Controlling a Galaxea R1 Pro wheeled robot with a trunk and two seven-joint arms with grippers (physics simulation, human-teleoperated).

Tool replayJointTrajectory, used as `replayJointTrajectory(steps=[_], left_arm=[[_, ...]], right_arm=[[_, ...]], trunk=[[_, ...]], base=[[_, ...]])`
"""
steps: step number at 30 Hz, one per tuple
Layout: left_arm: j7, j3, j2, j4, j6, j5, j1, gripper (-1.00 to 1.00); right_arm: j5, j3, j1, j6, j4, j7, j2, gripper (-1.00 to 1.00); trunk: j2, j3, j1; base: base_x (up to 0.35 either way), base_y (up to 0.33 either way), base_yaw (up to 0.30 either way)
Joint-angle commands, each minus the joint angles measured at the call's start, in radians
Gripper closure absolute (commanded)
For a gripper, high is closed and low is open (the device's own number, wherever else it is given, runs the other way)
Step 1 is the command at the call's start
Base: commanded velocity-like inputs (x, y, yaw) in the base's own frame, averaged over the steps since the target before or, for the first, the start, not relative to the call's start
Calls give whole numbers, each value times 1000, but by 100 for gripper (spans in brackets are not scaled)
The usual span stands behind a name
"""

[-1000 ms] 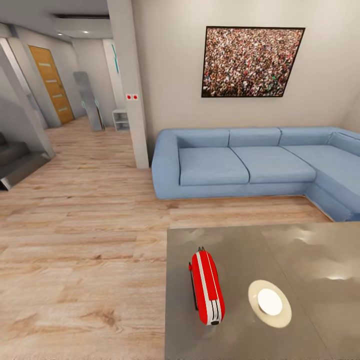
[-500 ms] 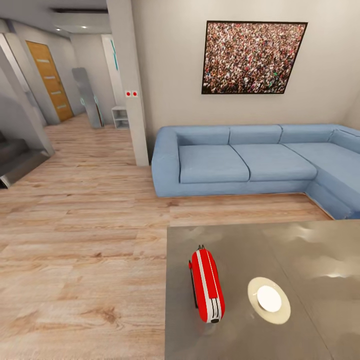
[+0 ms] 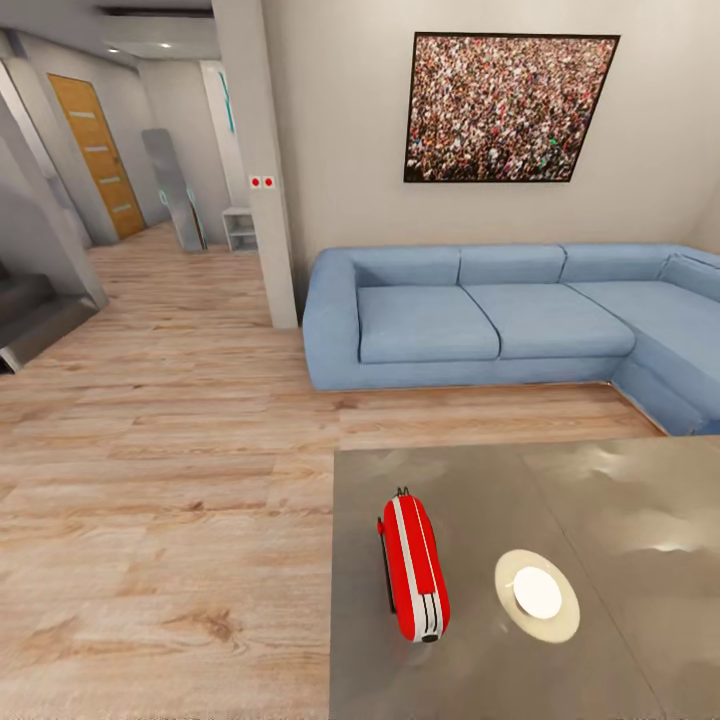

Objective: Turn on the radio receiver that's on the table in the living room.

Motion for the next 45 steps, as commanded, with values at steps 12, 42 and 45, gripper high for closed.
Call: replayJointTrajectory(steps=[12,42,45], left_arm=[[-3,1,6,-38,-1,1,0,-100],[-723,4,454,-661,320,334,0,-100],[-724,4,456,-781,398,334,0,-100]], right_arm=[[0,-1,0,0,0,0,1,-100],[-4,-4,0,81,-212,4,-60,-100],[-4,-7,0,146,-290,5,-81,-100]], trunk=[[0,-19,0],[0,-28,0],[0,-28,0]], base=[[0,0,0],[0,0,0],[0,0,0]])
